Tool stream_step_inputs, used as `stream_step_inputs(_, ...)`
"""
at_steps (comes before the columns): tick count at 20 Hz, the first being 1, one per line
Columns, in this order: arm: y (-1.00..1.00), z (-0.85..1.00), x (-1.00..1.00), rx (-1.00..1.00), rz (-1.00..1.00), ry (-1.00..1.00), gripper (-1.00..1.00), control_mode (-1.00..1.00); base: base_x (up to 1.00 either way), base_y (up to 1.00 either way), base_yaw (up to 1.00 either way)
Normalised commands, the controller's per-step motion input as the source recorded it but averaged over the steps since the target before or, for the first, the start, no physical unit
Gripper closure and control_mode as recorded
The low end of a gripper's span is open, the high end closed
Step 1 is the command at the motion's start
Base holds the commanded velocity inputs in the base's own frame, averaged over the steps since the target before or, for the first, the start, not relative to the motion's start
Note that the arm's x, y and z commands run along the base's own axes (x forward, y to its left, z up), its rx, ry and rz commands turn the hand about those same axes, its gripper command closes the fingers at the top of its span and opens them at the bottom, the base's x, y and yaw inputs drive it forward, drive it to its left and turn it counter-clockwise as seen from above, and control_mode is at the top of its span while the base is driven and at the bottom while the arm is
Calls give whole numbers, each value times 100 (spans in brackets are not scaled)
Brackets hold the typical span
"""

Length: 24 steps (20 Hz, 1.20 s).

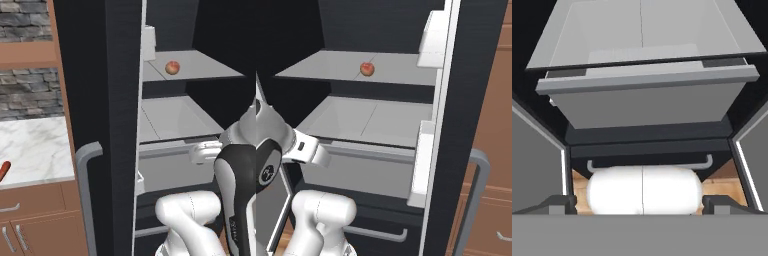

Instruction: Open the fridge, remove the peach, carrot, and steak, and place them on any counter.

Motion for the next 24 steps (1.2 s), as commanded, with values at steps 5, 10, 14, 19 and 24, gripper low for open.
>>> stream_step_inputs(5,0,0,0,0,0,0,-100,100,81,-27,0)
stream_step_inputs(10,0,0,0,0,0,0,-100,100,49,-20,0)
stream_step_inputs(14,-8,6,-3,0,0,0,-100,-100,0,0,0)
stream_step_inputs(19,-21,67,-3,0,0,0,-100,-100,0,0,0)
stream_step_inputs(24,-17,77,35,0,-2,-1,-100,-100,0,0,0)
